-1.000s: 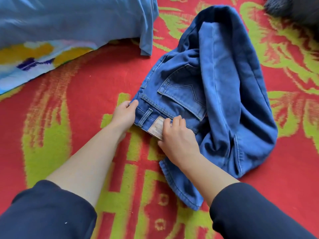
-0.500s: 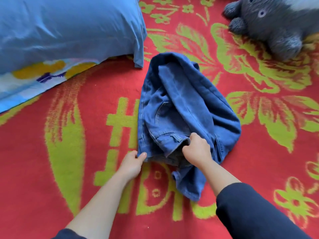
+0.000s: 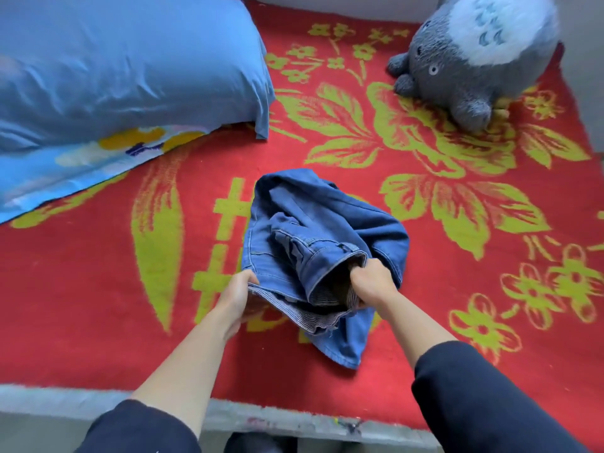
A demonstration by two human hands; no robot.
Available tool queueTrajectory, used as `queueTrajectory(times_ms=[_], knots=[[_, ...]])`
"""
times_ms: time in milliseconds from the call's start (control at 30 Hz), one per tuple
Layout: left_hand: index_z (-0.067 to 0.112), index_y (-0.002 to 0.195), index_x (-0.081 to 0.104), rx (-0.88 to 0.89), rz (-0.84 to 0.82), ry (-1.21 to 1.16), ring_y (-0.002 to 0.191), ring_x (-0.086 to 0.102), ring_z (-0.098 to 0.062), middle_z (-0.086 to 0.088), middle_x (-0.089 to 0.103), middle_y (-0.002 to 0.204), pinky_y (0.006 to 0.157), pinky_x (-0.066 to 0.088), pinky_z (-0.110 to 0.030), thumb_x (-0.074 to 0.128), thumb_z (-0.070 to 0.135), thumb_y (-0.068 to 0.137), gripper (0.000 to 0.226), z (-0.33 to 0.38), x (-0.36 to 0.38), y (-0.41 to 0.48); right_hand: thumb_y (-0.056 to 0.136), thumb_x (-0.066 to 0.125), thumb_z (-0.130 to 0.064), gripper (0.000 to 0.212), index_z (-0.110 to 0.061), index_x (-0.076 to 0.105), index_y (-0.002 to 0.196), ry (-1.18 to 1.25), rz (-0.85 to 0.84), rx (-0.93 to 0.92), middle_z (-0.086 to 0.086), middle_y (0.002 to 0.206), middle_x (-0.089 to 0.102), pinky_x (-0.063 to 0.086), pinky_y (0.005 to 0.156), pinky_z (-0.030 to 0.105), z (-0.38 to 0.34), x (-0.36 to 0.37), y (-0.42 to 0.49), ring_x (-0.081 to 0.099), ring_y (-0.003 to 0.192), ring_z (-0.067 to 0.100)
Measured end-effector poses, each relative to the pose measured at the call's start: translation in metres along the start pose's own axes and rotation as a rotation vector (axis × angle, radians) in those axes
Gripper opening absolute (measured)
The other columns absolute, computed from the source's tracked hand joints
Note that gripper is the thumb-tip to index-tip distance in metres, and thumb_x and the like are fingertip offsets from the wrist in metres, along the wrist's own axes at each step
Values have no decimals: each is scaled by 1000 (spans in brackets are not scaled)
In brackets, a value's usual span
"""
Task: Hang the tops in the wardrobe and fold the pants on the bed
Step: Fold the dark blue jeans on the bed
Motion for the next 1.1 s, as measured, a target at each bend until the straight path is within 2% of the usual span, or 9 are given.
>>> queueTrajectory(times_ms=[233,333,433,500,567,700,833,933,1100], knots=[[12,62,56,195,-109,-272,44,59,-19,-5,61,51,50,50,-26,40,20,79,24,18,62,-136,89,41,-16,27,-5,64,98,207,133,-60,21,107,66,55,71,34,18,-116,-87,65,92,34],[14,66,52,369,-36,-363,59,57,-24,-6,61,61,56,44,-28,39,19,81,20,38,77,-197,89,42,-13,28,1,63,102,402,184,-100,22,103,66,56,76,51,14,-169,-124,64,92,37],[15,78,50,449,16,-602,68,53,-27,-10,55,76,63,43,-31,38,22,83,14,62,83,-253,92,43,-12,22,-3,58,106,723,253,-130,13,95,60,50,37,30,3,-224,-164,60,76,28],[15,84,53,478,9,-788,75,57,-25,-9,58,84,69,44,-31,37,24,84,18,79,87,-291,95,44,-12,15,-7,55,104,950,311,-179,9,87,56,41,28,19,-7,-258,-191,56,64,24],[14,95,53,537,1,-913,87,59,-25,-10,60,96,75,46,-32,38,25,84,22,98,93,-328,95,47,-14,13,-9,56,103,1105,407,-279,7,85,58,44,35,15,-20,-289,-222,56,62,19],[14,97,51,777,-54,-1016,94,59,-24,-10,58,102,79,47,-33,35,21,85,21,138,103,-398,96,48,-18,26,-2,64,108,1236,666,-551,10,105,67,49,89,32,-44,-340,-278,63,98,28],[13,86,51,1011,-174,-1086,83,60,-25,-13,58,96,68,47,-27,33,17,85,19,181,108,-453,99,43,-16,20,-16,56,115,1275,803,-896,-11,106,60,40,82,1,-64,-378,-320,59,98,2],[14,72,49,1124,-280,-1111,77,59,-25,-10,58,82,63,47,-25,33,16,83,19,213,111,-470,99,43,-24,45,-11,39,142,1148,814,-1082,-7,132,49,33,101,6,-75,-393,-318,48,124,7],[15,85,56,910,-123,-501,79,59,-22,-4,62,84,81,49,-33,39,23,79,20,268,116,-421,100,42,-24,45,-9,39,143,1017,766,-862,0,132,53,33,84,-1,-90,-408,-237,49,116,10]])
Point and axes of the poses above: each hand's wrist, its own y-axis towards the middle knuckle, its own x-axis out of the palm, z = x × y, the point moved 3 cm from there along y, towards the middle knuckle
